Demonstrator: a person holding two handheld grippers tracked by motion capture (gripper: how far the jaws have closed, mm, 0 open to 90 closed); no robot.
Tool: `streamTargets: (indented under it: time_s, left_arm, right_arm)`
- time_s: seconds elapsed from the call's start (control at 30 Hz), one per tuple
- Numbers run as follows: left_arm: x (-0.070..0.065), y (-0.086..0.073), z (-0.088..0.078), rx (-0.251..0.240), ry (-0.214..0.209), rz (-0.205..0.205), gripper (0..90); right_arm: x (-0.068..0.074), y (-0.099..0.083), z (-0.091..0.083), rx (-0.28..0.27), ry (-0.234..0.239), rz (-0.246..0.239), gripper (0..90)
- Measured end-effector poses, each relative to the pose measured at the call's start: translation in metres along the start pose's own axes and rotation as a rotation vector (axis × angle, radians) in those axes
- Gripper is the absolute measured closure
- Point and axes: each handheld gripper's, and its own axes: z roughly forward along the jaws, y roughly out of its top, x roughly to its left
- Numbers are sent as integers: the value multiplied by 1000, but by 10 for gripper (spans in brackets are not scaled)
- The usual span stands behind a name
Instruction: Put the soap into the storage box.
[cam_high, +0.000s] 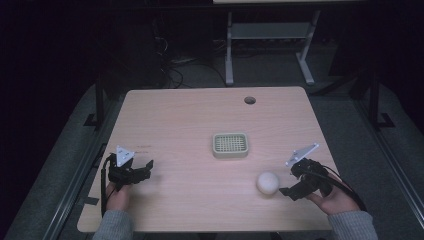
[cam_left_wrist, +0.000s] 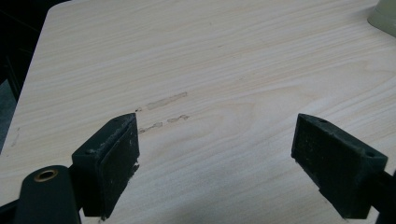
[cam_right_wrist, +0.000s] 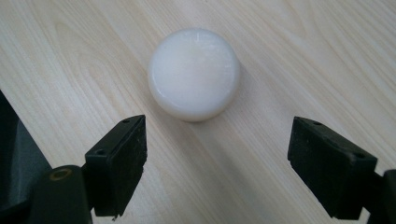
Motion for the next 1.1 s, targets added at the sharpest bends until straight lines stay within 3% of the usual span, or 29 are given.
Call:
streamTargets:
  time_s: [1.1]
  left_arm:
    - [0, 1, -1, -9, -2, -9, 149]
  right_arm:
    - [5, 30, 13, 61, 20, -76, 178]
